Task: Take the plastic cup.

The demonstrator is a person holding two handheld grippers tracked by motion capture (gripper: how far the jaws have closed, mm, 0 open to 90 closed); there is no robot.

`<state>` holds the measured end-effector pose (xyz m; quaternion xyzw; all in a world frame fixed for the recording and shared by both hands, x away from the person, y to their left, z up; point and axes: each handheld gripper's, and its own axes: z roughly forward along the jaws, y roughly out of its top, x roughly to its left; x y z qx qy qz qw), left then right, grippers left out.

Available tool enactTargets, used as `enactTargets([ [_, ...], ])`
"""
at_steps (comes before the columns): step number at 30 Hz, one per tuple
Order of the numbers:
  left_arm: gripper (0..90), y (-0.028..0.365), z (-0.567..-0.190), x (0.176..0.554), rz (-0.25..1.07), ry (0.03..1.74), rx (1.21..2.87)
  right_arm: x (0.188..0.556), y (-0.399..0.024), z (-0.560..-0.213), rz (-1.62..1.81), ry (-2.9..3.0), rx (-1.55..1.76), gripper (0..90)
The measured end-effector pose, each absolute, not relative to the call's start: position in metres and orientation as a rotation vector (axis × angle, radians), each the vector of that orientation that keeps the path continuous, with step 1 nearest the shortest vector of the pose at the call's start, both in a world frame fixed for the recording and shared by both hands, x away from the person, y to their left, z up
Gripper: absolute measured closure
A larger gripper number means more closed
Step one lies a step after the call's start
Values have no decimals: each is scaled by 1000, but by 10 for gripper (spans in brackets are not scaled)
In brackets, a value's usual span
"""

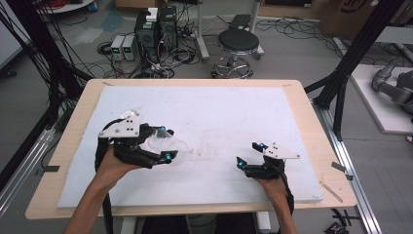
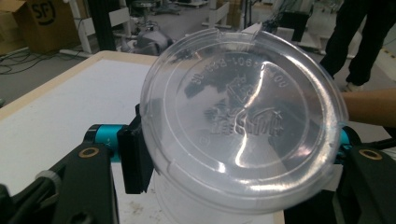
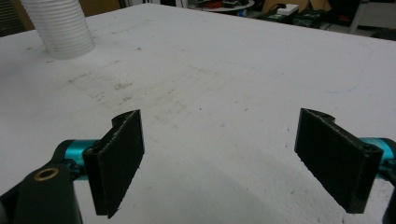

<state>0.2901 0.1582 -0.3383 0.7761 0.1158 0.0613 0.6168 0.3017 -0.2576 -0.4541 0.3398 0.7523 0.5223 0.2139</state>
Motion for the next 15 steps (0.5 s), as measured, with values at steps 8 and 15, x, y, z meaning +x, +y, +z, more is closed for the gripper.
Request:
enactTargets([
  [8, 353, 154, -366, 295, 98, 238, 1721, 304, -257, -454, 1443, 2111, 951, 158],
  [15, 353, 152, -376, 301, 65, 250, 1709, 305, -257, -454, 1435, 2117, 975, 158],
])
